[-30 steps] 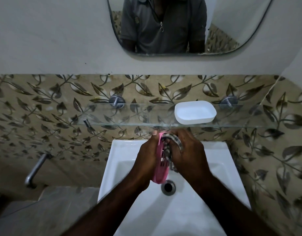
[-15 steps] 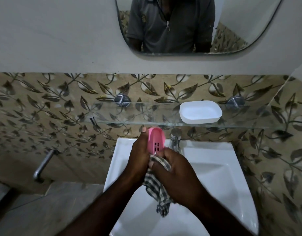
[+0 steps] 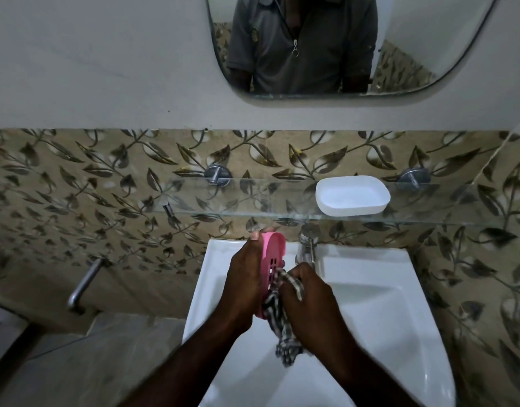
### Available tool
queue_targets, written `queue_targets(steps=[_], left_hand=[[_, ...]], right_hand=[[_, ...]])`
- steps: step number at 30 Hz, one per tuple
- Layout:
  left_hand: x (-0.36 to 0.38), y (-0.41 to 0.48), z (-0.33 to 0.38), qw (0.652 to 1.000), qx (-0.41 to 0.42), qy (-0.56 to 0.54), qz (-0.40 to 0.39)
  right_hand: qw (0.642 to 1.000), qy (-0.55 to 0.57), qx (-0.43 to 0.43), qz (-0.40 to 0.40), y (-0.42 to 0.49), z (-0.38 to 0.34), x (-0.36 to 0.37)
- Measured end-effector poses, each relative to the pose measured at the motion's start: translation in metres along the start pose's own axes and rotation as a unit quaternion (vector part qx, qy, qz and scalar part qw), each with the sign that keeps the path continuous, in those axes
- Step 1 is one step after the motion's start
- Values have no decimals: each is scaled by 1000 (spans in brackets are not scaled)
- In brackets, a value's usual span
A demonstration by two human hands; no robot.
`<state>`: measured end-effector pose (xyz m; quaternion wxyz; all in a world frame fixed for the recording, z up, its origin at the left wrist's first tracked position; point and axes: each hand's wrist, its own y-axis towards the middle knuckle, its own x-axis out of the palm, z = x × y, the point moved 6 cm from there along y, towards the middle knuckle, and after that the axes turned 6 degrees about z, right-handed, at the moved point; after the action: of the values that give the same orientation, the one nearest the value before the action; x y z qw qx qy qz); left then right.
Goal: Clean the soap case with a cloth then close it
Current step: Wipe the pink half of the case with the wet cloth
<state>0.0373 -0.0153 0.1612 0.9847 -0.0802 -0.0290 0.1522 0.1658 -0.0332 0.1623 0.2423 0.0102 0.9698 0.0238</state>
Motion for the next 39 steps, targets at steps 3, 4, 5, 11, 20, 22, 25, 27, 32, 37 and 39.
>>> queue_targets(steps=[3, 4, 5, 11, 20, 22, 25, 27, 32, 37, 39], left_hand=[[0, 2, -2, 999, -41, -31, -11], [2, 2, -2, 997, -59, -41, -20], [6, 2, -2, 996, -67, -38, -41], [21, -5, 5, 977, -81, 27, -195], [15, -14, 17, 935, -129, -101, -314], [13, -18, 18, 935, -83, -153, -308], [10, -24, 10, 970, 27, -75, -227], [7, -26, 2, 987, 49, -14, -153], [-12, -25, 5, 980, 133, 145, -34], [-26, -21, 8, 957, 184, 224, 27], [-25, -21, 8, 954, 199, 224, 17]], right_hand=[[997, 69, -13, -41, -8, -18, -1], [993, 112, -19, -44, -5, -24, -6], [987, 153, -23, -39, -1, -28, -13], [988, 120, -66, -75, 33, -12, -38], [958, 275, 24, -82, 31, 5, -28], [941, 328, 53, -56, 33, 11, -30], [923, 371, 93, -44, 32, 18, -27], [919, 376, 109, -49, 29, 21, -22], [914, 377, 148, 7, 29, 33, -24], [959, 271, 68, 54, 32, 14, -48], [991, 95, -44, 88, 26, -9, -53]])
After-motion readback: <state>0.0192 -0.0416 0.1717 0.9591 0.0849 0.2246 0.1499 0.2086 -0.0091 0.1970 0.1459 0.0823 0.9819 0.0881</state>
